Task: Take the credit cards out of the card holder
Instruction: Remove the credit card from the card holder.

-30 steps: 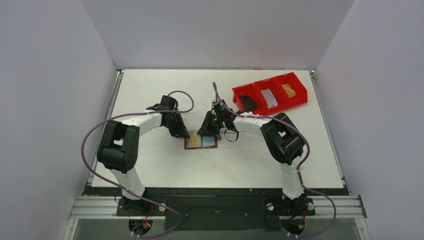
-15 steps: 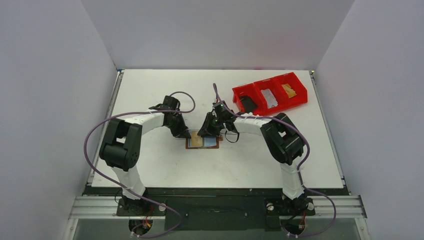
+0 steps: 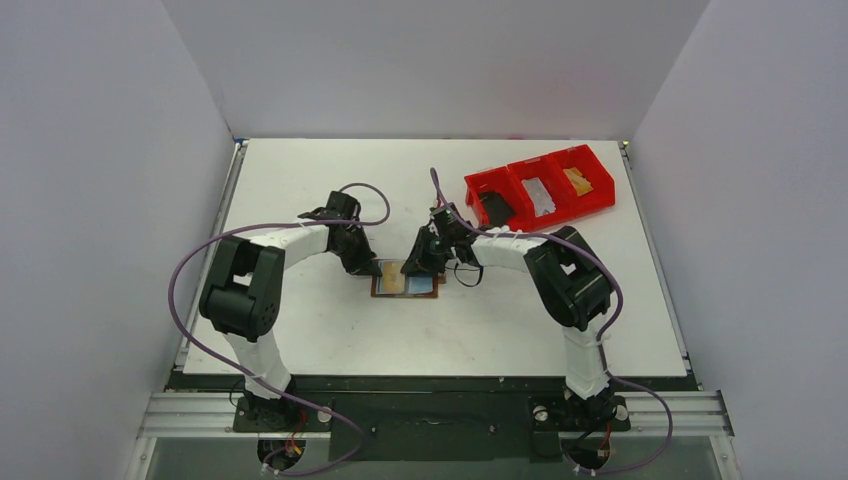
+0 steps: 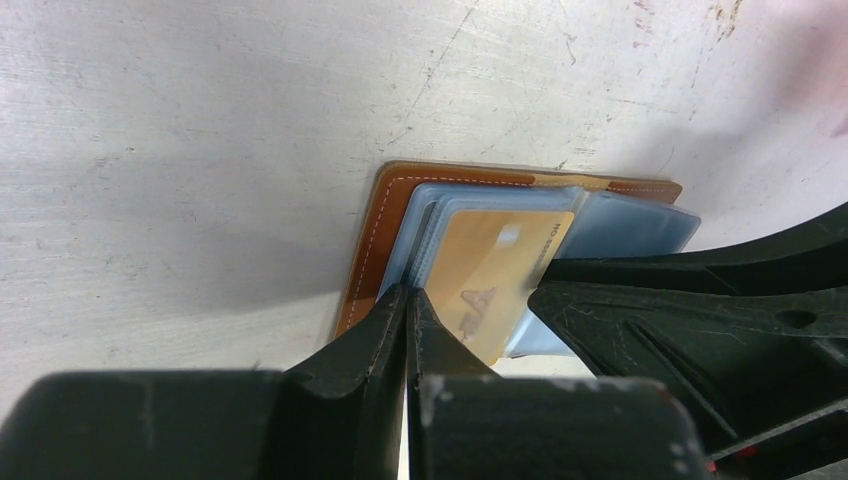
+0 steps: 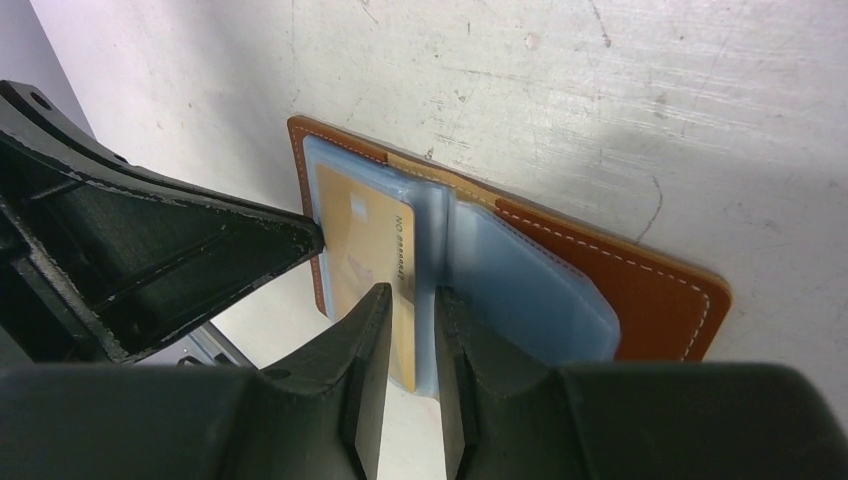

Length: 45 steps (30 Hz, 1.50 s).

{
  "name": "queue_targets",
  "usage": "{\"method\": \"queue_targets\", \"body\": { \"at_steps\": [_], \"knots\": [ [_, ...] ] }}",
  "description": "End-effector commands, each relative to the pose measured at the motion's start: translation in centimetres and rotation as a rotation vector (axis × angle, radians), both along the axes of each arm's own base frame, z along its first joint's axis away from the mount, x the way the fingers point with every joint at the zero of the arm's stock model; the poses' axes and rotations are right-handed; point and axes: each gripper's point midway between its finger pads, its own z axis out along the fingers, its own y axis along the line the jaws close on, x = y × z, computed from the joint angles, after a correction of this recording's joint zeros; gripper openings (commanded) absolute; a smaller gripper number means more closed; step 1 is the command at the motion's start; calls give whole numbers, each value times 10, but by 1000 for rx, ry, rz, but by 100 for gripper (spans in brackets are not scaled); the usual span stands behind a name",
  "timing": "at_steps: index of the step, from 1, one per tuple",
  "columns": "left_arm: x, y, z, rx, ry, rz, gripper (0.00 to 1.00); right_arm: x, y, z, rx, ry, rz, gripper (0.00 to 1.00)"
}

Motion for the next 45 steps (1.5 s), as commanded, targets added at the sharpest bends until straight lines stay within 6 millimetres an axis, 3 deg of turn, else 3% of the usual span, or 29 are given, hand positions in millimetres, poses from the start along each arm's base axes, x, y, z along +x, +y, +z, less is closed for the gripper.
{"method": "queue_targets", "body": {
  "at_steps": [1,16,24,31,45],
  "knots": [
    [-5,10,-21,81,29,7,0,2,5,16,33,-46,4,19],
    [-16,-3,-28,78,47,-5,0,4,19,16,108,-39,-7,11],
    [-22,10,-36,83,78,57,0,15,0,16,132,-51,-66,0],
    [-23,18,-39,83,94,90,0,23,-4,21,146,-73,-78,0],
    [-22,28,-42,101,102,110,0,28,-28,11,97,-83,-96,0]
  ]
}}
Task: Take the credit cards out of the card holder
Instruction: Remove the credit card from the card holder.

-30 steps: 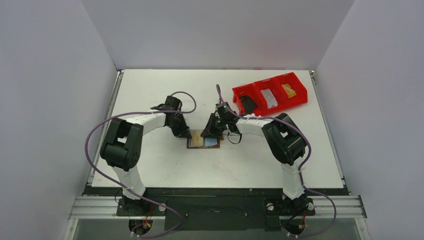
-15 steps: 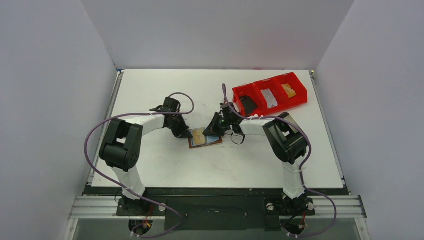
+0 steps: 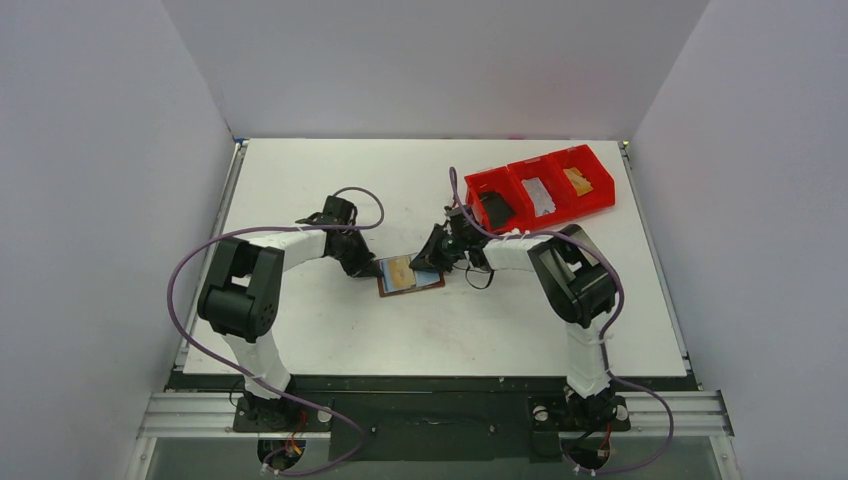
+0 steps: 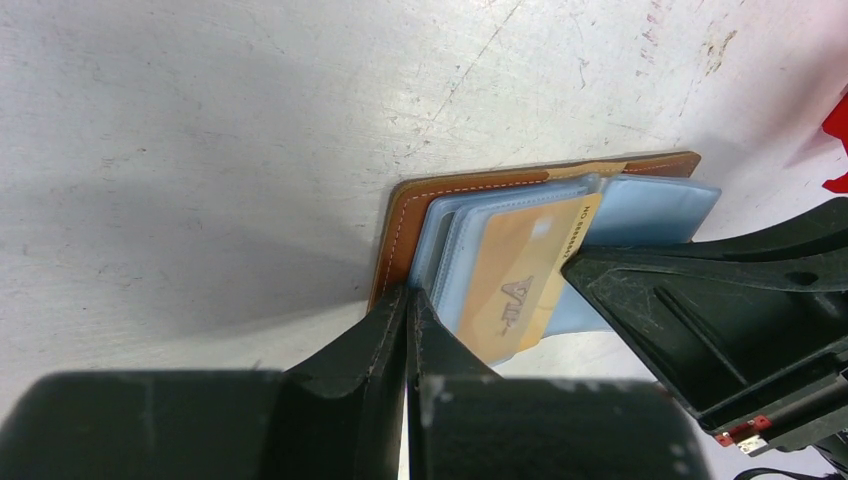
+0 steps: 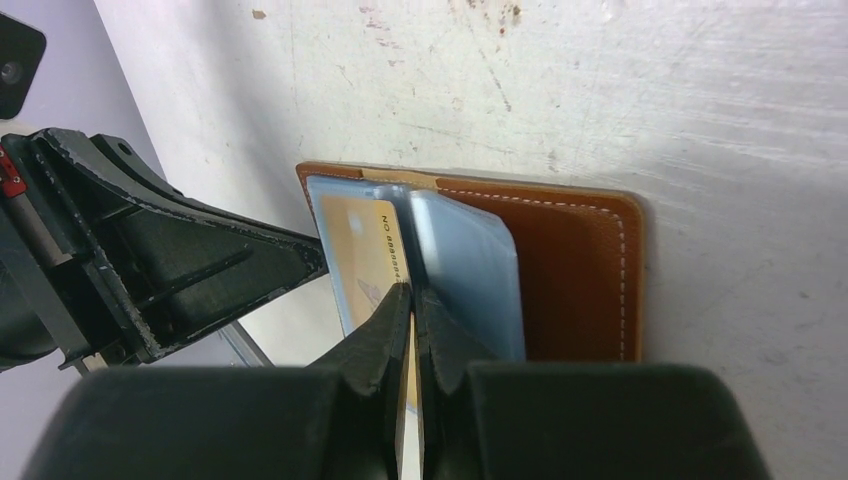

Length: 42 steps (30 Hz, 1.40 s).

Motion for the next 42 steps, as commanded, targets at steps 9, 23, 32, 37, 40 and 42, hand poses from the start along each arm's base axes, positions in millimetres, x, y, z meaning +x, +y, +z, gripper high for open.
{"method": "queue_targets", "body": {
  "at_steps": [9,23,32,37,40,42],
  "knots": [
    [-23,30,-36,156,99,14,0,13,-29,13,-71,-90,-24,0],
    [-18,28,-33,153,88,7,0,2,-1,35,92,-116,80,24],
    [-16,28,-31,153,82,2,0,-16,22,21,82,-79,135,25],
    [-16,27,-30,151,82,-1,0,-16,16,12,60,-64,116,24],
    [-16,27,-30,151,80,-1,0,-16,14,8,51,-59,112,23],
    [-16,27,-30,149,81,-1,0,-17,15,7,54,-57,111,21]
  ]
}}
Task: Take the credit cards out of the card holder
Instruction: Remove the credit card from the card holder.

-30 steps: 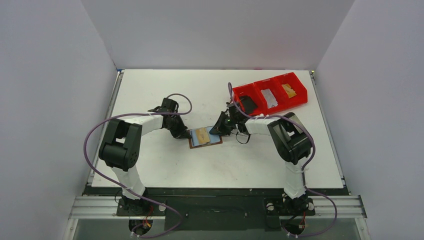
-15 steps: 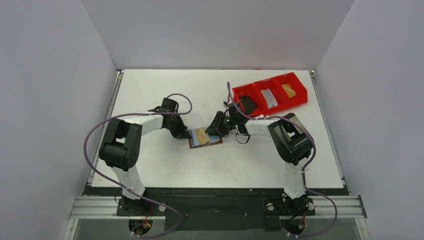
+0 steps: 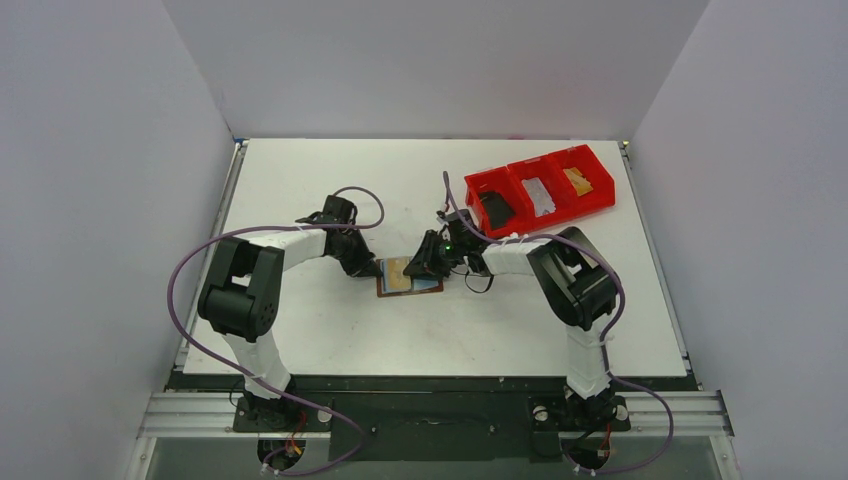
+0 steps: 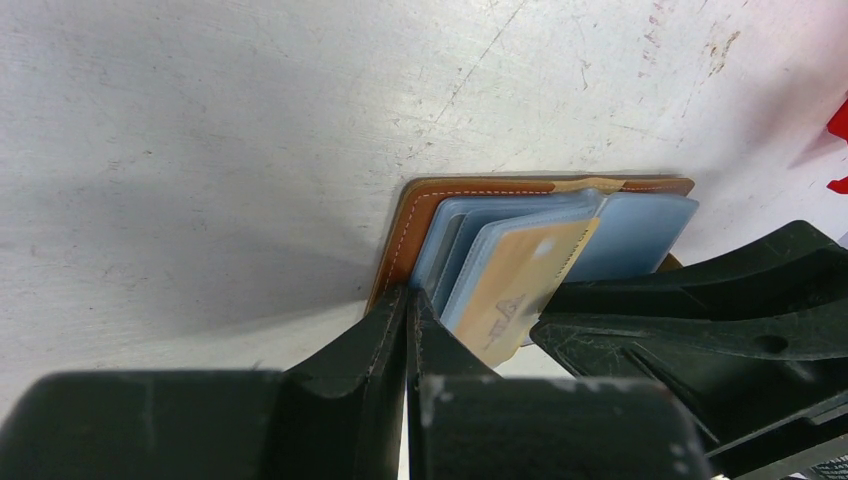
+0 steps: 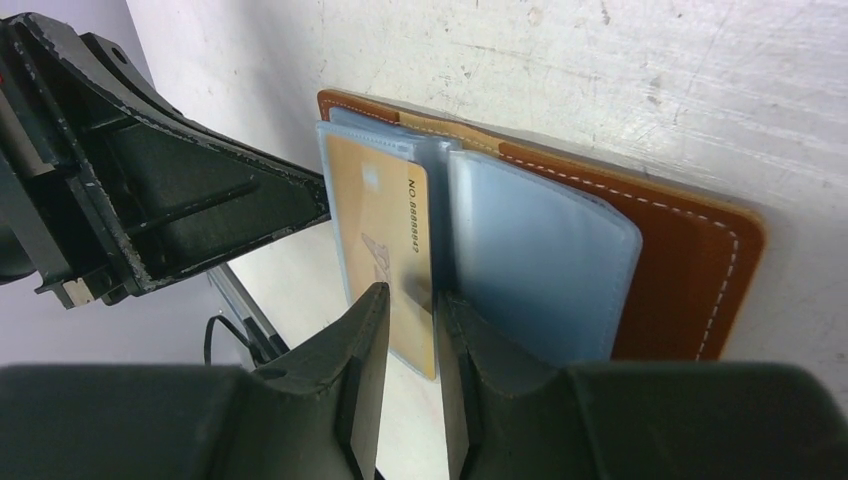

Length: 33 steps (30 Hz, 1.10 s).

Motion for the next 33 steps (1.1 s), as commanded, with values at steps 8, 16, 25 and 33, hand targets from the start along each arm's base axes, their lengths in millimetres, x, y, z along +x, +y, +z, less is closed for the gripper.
{"method": "queue_targets", "body": {
  "at_steps": [8,16,25,33],
  "knots": [
    [-17,27,-30,146,79,5,0,11,3,0,14,-33,-24,4],
    [-18,29,-31,154,86,8,0,18,-16,0,-17,-55,-69,0],
    [-20,31,-33,166,93,13,0,21,-39,-5,-71,-68,-89,0],
    [-20,33,-33,174,95,16,0,22,-52,-7,-98,-75,-100,0]
  ]
}}
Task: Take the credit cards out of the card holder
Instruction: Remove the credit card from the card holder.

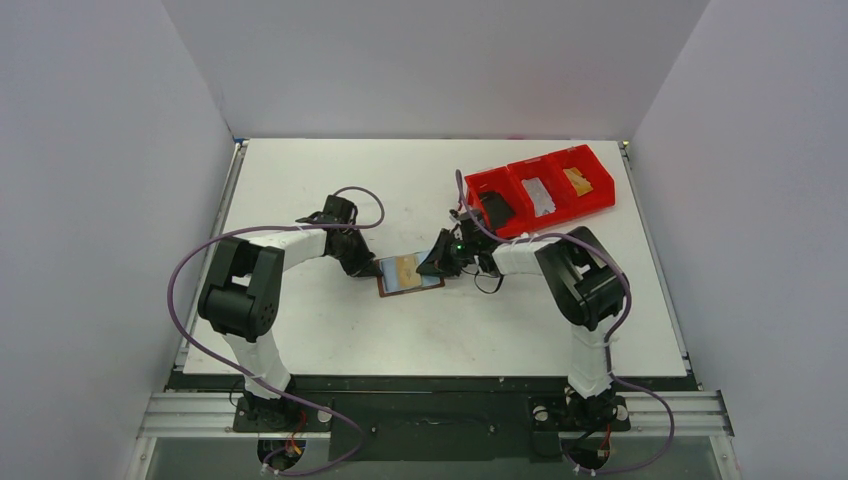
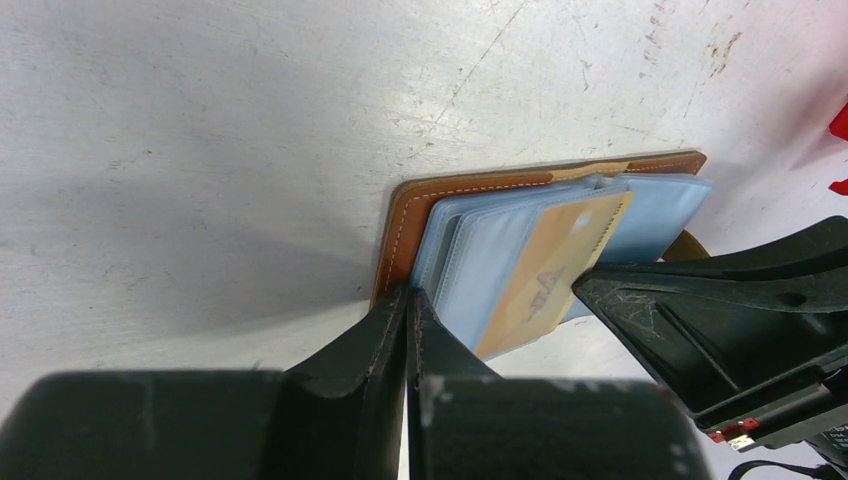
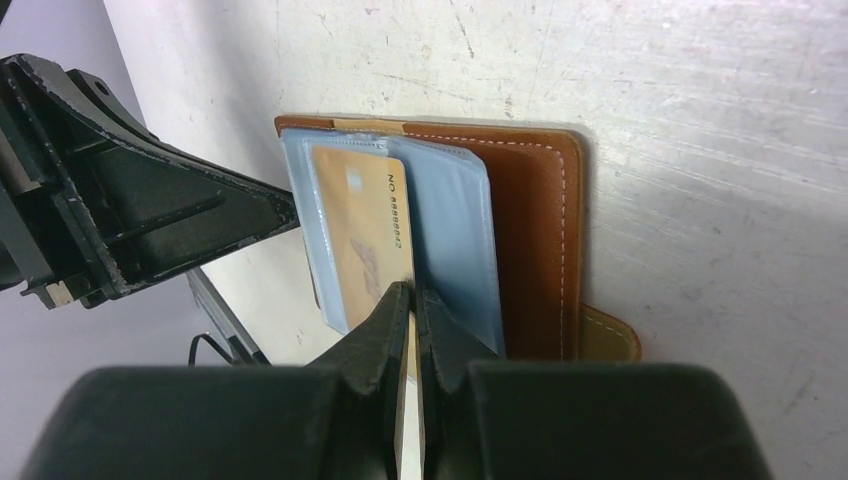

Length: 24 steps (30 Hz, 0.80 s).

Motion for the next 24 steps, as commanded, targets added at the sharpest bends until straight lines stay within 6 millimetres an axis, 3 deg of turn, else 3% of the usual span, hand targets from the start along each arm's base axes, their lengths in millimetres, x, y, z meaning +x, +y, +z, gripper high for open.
{"method": "queue_targets", "body": {
  "at_steps": [1,10,17,23,24],
  "knots": [
    [-20,32,-33,169,94,14,0,8,-25,-1,-78,-50,-47,0],
    [-19,33,-32,176,90,12,0,6,-31,-4,-88,-47,-44,0],
    [-16,35,-29,188,81,2,0,6,-48,-5,-105,-47,-73,0],
    [-9,35,-22,196,62,-11,0,8,-32,14,-5,-71,-40,1],
    [-9,35,-21,196,60,-11,0,9,-28,19,13,-78,-27,6]
  ]
}}
